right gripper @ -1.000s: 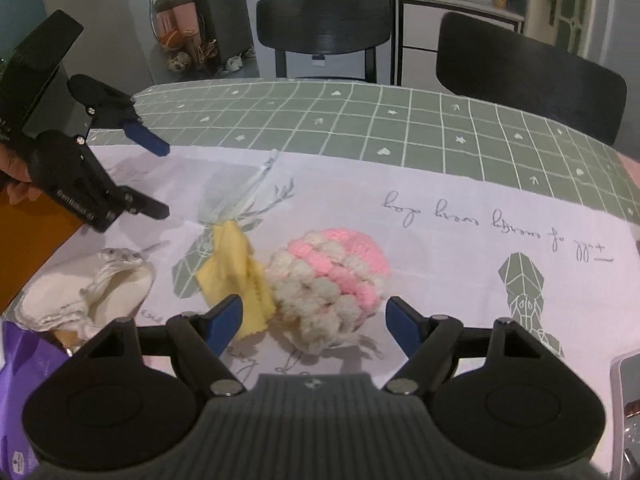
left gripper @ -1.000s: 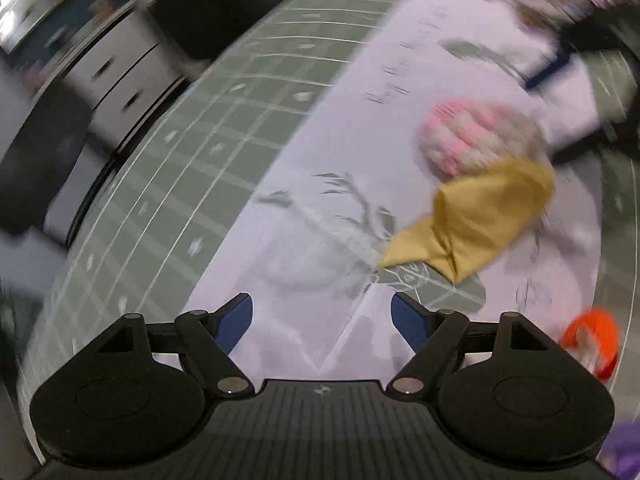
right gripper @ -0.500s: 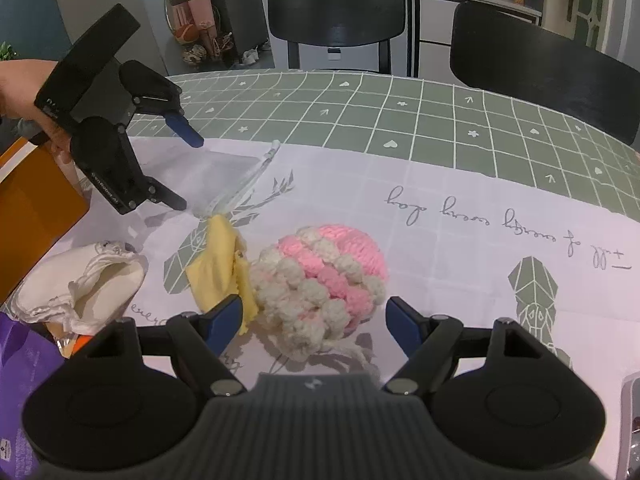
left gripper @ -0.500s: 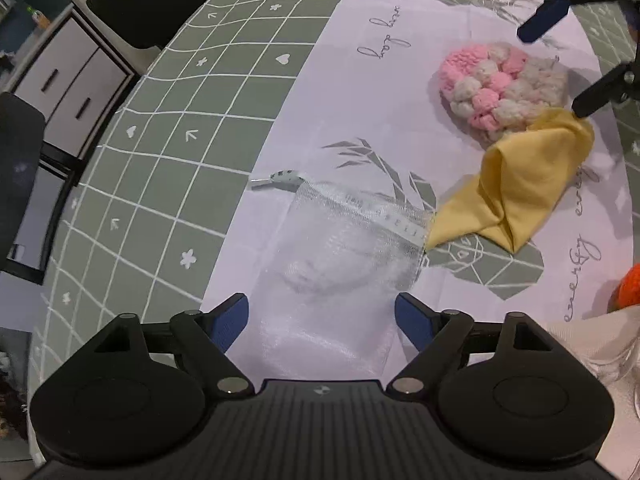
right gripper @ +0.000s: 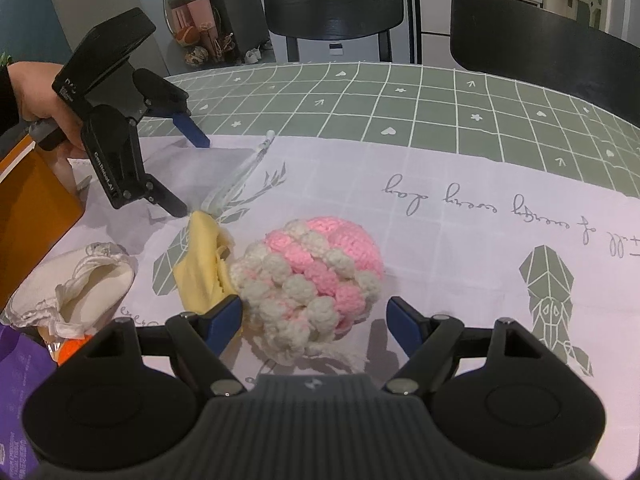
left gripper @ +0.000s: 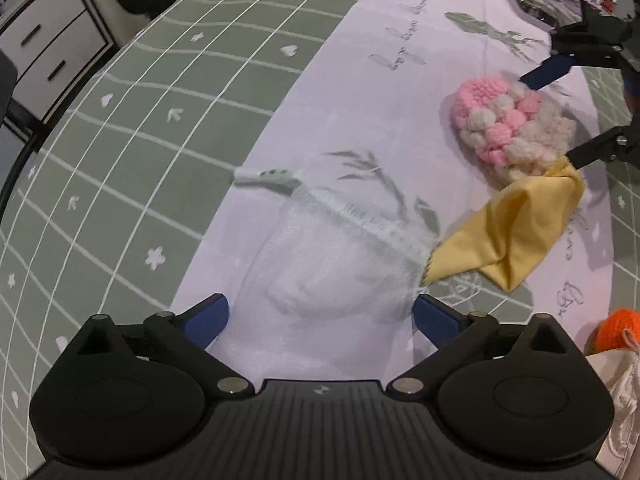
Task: Organize soft objects
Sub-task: 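Grasp the mesh bag with the left tool while the right tool grasps the pink crocheted ball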
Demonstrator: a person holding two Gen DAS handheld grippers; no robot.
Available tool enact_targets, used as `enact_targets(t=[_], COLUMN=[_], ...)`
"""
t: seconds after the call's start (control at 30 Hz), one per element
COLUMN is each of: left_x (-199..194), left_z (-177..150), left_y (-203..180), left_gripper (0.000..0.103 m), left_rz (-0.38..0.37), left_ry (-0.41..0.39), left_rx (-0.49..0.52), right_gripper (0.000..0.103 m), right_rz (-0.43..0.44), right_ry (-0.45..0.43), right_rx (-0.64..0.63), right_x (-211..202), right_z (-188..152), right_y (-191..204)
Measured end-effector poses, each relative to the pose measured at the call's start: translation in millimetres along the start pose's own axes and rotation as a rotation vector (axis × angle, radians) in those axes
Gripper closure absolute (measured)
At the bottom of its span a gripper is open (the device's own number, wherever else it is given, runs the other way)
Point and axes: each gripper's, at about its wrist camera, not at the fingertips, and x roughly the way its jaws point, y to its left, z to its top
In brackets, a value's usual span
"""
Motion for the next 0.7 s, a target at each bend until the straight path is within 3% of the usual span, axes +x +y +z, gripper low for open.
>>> enact_targets(t=[0.1, 0.17, 0.23, 0.3, 0.33, 0.43, 0.7], left_x=[-1.9, -6.6, -12.6, -15.3, -15.4, -15.4, -15.6], left_z=[1.1, 0.7, 0.9, 2.0, 2.0, 3.3, 3.8], left_y=[-3.8, -6.6, -5.9, -3.9, -4.6, -9.8, -19.2], left_gripper=[0.0, 0.015, 0.055, 0.078, 0.084, 0.098, 0.1], left_rz=[-0.007, -0.009, -0.003, 0.011, 0.016, 0.034, 0.088], left_ry=[-0.01, -0.02, -0.034, -0.029, -0.025, -0.019, -0.01], left_rx=[0.0, 0.009, -0.004, -0.028, -0.029, -0.014, -0.003], right_gripper=[0.025, 0.025, 0.024, 0.024, 0.024, 0.023, 0.019], right_rz=[0.001, 0.005, 0.003, -0.004, -0.008, -0.021, -0.035], right_ry=[-0.011, -0.013, -0.015, -0.013, -0.011, -0.007, 0.005], right_rx=[0.008, 0.013, 0.017, 0.016, 0.016, 0.017, 0.037], right_x=[0.3, 1.8, 4.3, 6.1, 7.0, 10.3, 22.4], right_z=[2.2, 4.4, 6.5, 8.4, 9.2, 11.5, 14.5], right_y=[0.3, 1.4, 3.7, 6.4, 7.6, 9.5, 10.2])
